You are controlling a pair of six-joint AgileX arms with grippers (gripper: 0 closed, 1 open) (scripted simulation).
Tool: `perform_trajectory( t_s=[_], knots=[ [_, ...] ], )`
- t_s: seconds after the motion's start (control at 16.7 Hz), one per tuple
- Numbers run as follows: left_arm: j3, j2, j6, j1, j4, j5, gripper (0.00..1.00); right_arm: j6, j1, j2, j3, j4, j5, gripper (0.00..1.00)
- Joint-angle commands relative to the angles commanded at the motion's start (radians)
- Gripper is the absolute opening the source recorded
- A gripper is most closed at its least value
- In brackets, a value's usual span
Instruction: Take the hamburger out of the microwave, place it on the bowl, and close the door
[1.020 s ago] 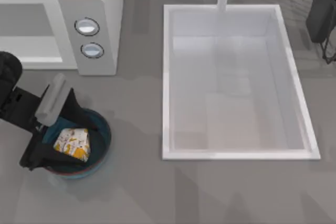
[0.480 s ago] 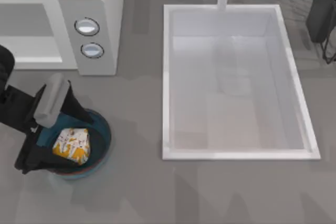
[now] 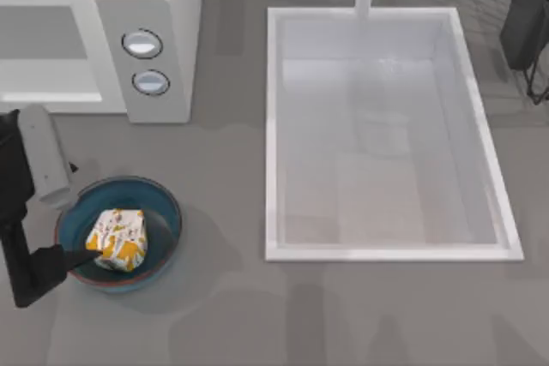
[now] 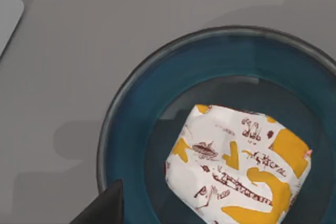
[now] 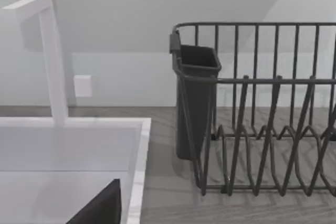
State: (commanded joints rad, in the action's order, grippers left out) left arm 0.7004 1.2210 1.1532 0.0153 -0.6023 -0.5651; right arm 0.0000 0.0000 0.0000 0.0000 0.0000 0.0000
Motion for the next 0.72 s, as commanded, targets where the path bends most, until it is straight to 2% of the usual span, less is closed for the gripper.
perform_trajectory(
  t_s=[0.42, 0.6, 0.72],
  knots=[
    [-0.419, -0.822, -0.762, -0.009, 0.361, 0.338, 1.0, 0.0, 0.0, 0.0, 0.0, 0.0, 0.0, 1.0],
    [-0.568, -1.049, -0.985, -0.012, 0.488, 0.458, 1.0, 0.0, 0.0, 0.0, 0.0, 0.0, 0.0, 1.0],
    [-0.643, -1.148, -1.083, -0.014, 0.553, 0.518, 1.0, 0.0, 0.0, 0.0, 0.0, 0.0, 0.0, 1.0]
  ],
)
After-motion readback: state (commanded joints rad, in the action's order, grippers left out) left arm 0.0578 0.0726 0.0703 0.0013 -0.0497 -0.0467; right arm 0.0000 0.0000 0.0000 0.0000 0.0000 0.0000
